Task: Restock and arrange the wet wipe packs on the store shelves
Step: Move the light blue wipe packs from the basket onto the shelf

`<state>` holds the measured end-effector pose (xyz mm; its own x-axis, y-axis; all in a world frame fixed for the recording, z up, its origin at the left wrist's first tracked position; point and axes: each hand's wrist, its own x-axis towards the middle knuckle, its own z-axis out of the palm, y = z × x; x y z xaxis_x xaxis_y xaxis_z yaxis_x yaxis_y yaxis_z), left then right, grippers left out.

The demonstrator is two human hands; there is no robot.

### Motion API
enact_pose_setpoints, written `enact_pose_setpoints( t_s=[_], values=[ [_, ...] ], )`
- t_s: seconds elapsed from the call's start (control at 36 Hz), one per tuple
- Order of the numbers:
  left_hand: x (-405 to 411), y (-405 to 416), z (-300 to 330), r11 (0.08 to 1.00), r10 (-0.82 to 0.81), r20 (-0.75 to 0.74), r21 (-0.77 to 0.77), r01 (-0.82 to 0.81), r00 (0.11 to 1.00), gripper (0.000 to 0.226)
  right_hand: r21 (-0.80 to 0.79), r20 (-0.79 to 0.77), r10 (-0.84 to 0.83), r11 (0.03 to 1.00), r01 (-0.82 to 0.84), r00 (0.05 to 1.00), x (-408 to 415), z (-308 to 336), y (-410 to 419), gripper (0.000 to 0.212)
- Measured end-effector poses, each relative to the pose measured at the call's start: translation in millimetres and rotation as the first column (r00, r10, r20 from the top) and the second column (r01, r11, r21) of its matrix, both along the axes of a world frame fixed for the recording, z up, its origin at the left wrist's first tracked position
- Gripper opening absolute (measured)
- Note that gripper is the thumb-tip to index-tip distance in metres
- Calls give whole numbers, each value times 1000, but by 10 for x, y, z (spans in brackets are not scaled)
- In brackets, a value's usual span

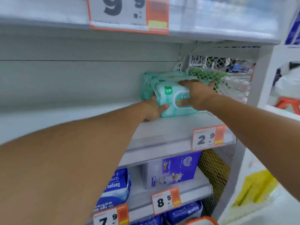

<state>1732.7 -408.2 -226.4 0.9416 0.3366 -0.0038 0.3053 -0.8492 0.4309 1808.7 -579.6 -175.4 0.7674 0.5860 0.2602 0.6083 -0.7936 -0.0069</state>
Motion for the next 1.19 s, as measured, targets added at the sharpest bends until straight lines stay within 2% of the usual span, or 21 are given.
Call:
enact_pose_setpoints(
  t_s=[0.11,0.17,0.19,0.25,0.31,0.33,0.36,0.39,0.42,0.44,0.47,0.53,0.58,0.67,0.72,0.75,0.83,0.94,1.03,1.11,1.19],
  values=[
    [-567,-141,391,963,-5,-58,-270,-11,998,63,68,-17,7,998,-5,1000,-386,-3,-159,84],
    [-941,-336,497,979,41,56,-204,-28,998,60,275,121,58,957,-90,991,-762,-141,-284,70],
    [-1114,-441,470,995,51,225,-90,-32,973,47,422,231,60,893,-155,971,-964,-256,-342,59],
    [-1518,-694,259,997,-34,636,79,-21,771,26,715,389,37,618,-327,921,-1434,-548,-452,39],
    [-1965,-982,-269,990,-97,819,21,140,566,24,845,373,81,382,-374,924,-1946,-1009,-540,31],
    [-2164,-1104,-599,975,-124,797,-13,223,591,25,870,301,109,376,-319,947,-2170,-1327,-574,33],
    [-2335,-1203,-962,966,-154,690,-47,255,708,25,879,178,132,424,-218,975,-2355,-1675,-598,34],
    [-2459,-1263,-1335,961,-202,489,-67,267,849,23,859,4,150,506,-80,989,-2497,-2083,-630,34],
    [-2567,-1293,-1663,961,-256,183,-63,271,949,14,769,-217,157,635,70,963,-2607,-2499,-663,32],
    [-2670,-1288,-1963,958,-287,-125,-53,283,950,10,577,-448,114,794,190,886,-2704,-2881,-708,29],
    [-2761,-1263,-2187,953,-297,-359,-52,299,885,25,328,-654,9,905,272,757,-2822,-3193,-778,28],
    [-2966,-1143,-2523,958,-258,-612,-63,279,748,35,-2,-860,-183,934,357,476,-3036,-3719,-967,45],
    [-3122,-1031,-2765,962,-206,-734,-31,272,647,32,-133,-919,-267,903,408,290,-3259,-4026,-1151,51],
    [-3213,-969,-2889,960,-195,-823,-49,276,534,35,-267,-948,-315,862,431,44,-3529,-4230,-1281,68],
    [-3182,-981,-2867,962,-237,-788,-107,253,568,50,-321,-947,-260,775,544,-189,-3644,-4267,-1311,71],
    [-3173,-988,-2828,963,-239,-762,-109,245,602,54,-331,-942,-220,743,581,-255,-3663,-4283,-1313,64],
    [-3159,-980,-2864,963,-234,-721,-77,260,653,52,-310,-946,-197,787,534,-259,-3634,-4370,-1255,54],
    [-3223,-1001,-2995,944,-256,-763,-65,324,594,54,-297,-948,-235,896,331,-215,-3545,-4380,-1132,57],
    [-3249,-1071,-3070,921,-284,-797,-73,382,533,45,-297,-912,-182,911,287,-367,-3443,-4349,-1194,60],
    [-3286,-1160,-3190,897,-295,-868,-107,429,400,69,-297,-826,-4,853,429,-564,-3425,-4348,-1338,28],
    [-3306,-1224,-3287,884,-290,-869,-82,460,401,79,-350,-800,105,718,602,-590,-3487,-4451,-1446,38]
  ],
)
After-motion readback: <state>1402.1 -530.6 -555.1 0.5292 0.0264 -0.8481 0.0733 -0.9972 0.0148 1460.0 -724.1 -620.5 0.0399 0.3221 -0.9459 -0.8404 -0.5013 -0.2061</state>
